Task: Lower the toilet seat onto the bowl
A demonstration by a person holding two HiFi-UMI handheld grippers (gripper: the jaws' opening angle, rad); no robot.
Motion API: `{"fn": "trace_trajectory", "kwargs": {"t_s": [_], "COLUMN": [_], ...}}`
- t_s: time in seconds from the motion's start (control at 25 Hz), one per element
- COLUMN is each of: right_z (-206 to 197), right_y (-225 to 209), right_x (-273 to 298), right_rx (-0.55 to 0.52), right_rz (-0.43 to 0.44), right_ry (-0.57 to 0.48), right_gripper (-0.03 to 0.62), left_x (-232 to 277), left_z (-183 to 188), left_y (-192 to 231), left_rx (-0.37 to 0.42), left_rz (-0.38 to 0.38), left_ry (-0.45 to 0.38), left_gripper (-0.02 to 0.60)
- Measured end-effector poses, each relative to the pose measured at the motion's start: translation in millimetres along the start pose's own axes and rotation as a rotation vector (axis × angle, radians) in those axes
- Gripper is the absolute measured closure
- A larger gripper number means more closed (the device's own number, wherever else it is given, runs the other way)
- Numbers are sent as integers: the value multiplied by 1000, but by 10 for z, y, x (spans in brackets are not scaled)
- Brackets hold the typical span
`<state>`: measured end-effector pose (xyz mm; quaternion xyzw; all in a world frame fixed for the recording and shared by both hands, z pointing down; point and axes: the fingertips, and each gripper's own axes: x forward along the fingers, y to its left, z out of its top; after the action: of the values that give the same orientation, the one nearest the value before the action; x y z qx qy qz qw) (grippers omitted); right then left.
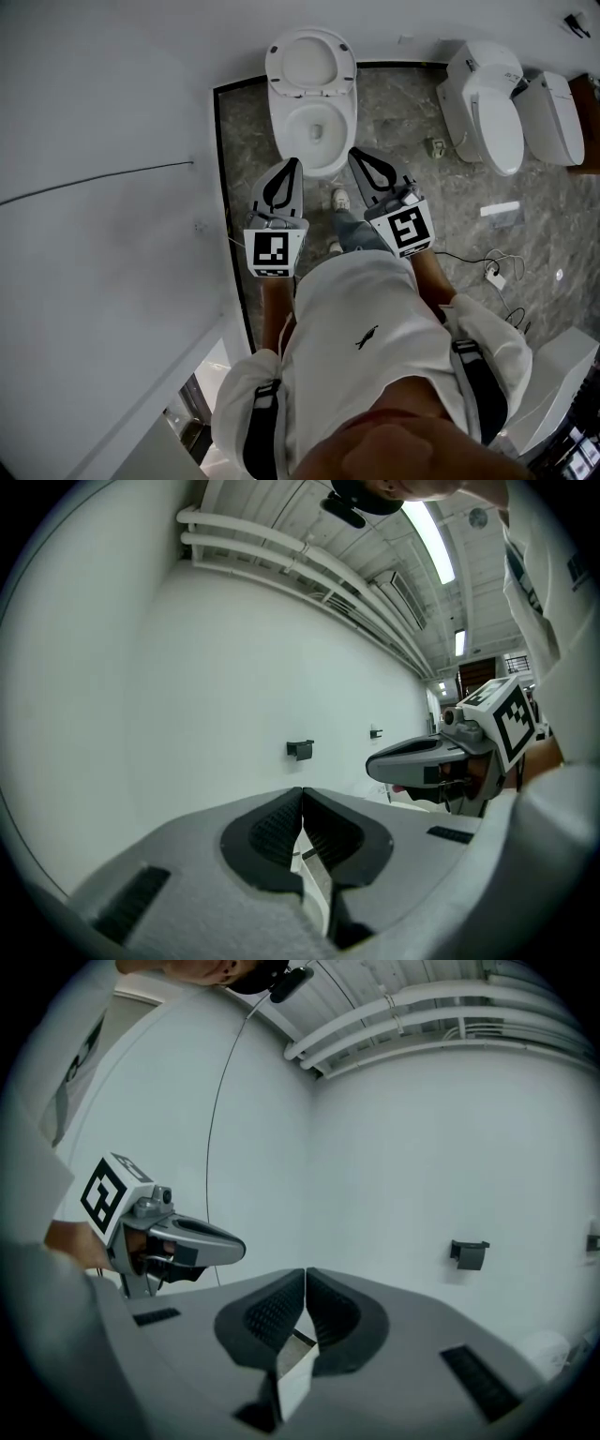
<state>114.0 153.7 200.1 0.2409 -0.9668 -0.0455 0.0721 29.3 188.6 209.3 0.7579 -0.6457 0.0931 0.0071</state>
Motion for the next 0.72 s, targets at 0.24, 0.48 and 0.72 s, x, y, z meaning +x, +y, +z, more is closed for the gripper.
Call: {"fn": "trace_trajectory", "kwargs": {"t_s": [0.24,0.48,0.72], "right_z": [-16,-52,-69], "right_y": [-219,-487,-716], "right_x": [304,583,899], "right_rx": [16,29,21], "right_rz": [1,13,27], "right_ry": [8,25,41], "right_gripper": [563,563,563], "left_x": [322,658,984], "left_z": [-12,18,5], "left_y": [199,368,573], "left_rx": [-11,-15,-25], "left_rz": [-6,-2,4], "left_ry": [15,29,45], "left_gripper": [552,552,552]}}
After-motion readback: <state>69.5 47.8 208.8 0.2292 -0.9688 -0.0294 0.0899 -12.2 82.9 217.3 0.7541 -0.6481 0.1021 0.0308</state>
